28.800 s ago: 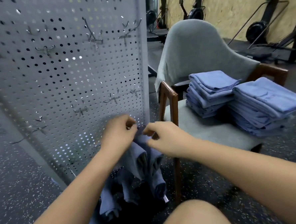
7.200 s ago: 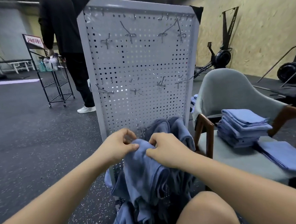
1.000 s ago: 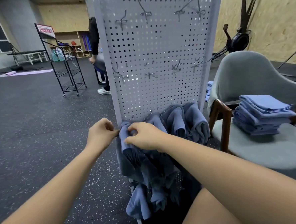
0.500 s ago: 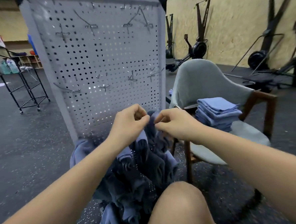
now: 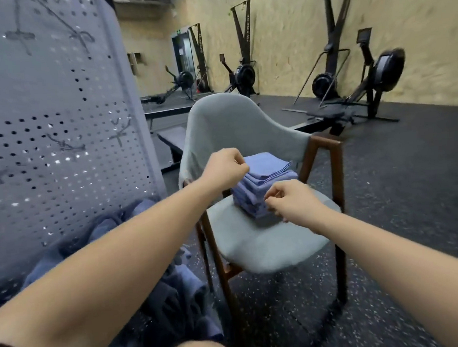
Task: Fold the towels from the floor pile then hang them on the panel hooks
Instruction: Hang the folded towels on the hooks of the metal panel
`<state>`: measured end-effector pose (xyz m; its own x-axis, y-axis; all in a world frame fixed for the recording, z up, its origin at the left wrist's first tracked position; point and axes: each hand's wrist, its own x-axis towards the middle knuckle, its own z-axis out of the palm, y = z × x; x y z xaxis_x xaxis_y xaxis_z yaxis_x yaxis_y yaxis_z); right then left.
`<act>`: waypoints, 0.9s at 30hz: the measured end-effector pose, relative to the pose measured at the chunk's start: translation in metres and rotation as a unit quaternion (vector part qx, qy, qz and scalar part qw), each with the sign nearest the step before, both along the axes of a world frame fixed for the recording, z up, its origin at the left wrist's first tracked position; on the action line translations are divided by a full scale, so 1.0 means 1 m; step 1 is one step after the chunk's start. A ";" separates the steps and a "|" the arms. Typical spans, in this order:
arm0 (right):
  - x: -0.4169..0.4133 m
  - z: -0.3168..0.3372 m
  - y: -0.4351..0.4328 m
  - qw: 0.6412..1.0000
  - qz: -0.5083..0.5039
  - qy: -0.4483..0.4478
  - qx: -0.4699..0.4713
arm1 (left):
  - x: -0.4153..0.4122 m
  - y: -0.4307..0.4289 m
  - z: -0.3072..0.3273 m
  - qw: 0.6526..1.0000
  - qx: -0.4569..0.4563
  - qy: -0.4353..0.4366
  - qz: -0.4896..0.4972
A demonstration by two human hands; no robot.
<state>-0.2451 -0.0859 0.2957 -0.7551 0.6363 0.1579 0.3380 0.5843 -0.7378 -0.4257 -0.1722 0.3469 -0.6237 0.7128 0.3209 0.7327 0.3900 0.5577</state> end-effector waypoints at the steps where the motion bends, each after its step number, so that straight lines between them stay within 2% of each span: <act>1: 0.001 -0.005 0.010 1.000 -0.003 -0.003 0.000 | -0.011 0.017 -0.002 1.000 -0.014 0.006 0.005; 8: -0.006 -0.017 0.050 1.000 -0.010 0.006 -0.021 | -0.077 0.107 -0.025 0.985 -0.154 0.048 0.055; 12: -0.007 -0.023 0.059 1.000 -0.007 0.009 -0.020 | -0.091 0.131 -0.035 0.971 -0.227 -0.009 0.069; 14: -0.007 -0.025 0.064 1.000 -0.013 0.011 -0.023 | -0.094 0.136 -0.035 0.970 -0.234 -0.029 0.061; 17: -0.007 -0.025 0.068 0.999 -0.033 0.023 -0.026 | -0.096 0.137 -0.031 0.973 -0.207 -0.074 0.064; 21: -0.004 -0.016 0.067 0.997 -0.059 0.039 -0.033 | -0.088 0.128 -0.024 0.981 -0.096 -0.164 0.035; 27: -0.005 0.011 0.067 0.978 -0.103 0.130 -0.124 | -0.030 0.098 -0.007 0.990 0.046 -0.127 -0.034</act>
<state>-0.2504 -0.0189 0.3062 -0.5617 0.8139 0.1487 0.2118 0.3152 -0.9251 -0.4553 -0.0739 0.3398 -0.6440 0.7310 0.2257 0.5877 0.2839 0.7576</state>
